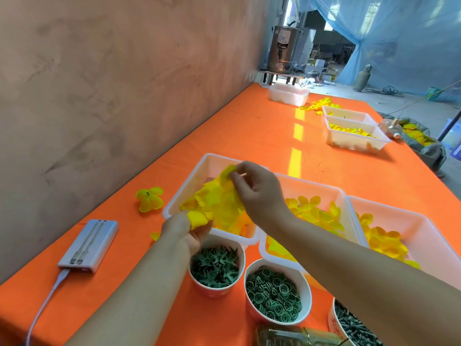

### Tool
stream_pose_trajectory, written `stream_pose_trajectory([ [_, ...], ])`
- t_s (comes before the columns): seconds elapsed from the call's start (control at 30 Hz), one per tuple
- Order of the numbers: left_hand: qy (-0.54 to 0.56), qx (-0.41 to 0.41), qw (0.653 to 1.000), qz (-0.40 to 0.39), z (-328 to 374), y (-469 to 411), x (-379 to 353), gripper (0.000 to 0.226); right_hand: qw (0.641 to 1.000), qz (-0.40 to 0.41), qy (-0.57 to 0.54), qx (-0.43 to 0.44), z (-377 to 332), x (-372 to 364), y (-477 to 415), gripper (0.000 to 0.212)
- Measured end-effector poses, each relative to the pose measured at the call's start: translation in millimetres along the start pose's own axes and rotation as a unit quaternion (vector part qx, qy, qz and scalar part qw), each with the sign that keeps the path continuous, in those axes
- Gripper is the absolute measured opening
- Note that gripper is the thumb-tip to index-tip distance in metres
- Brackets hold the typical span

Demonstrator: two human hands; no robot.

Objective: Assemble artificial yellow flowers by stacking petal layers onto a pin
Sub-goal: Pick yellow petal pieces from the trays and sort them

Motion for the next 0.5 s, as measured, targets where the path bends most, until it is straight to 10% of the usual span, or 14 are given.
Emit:
stream_pose_trajectory([
  [0.3,-0.073,-0.067,0.994,0.041,34.6,-22.2,-12.2,0.022,0.932,-0.084,-0.038,-0.350,62.6,8.8,-17.3,0.046],
  [0.5,-0.243,-0.161,0.955,0.057,49.2,-52.4,-23.7,0.060,0.920,-0.203,0.154,-0.297,61.4,41.1,-21.3,0.051],
])
Point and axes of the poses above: each hand's wrist, its own y-axis away from the middle knuckle, its own x-axis out of the back of the hand, z = x × y, the point moved 3 cm from there along -y, towards the middle knuckle, and after that the axes turned 1 degree about -z, right-handed, at the moved point
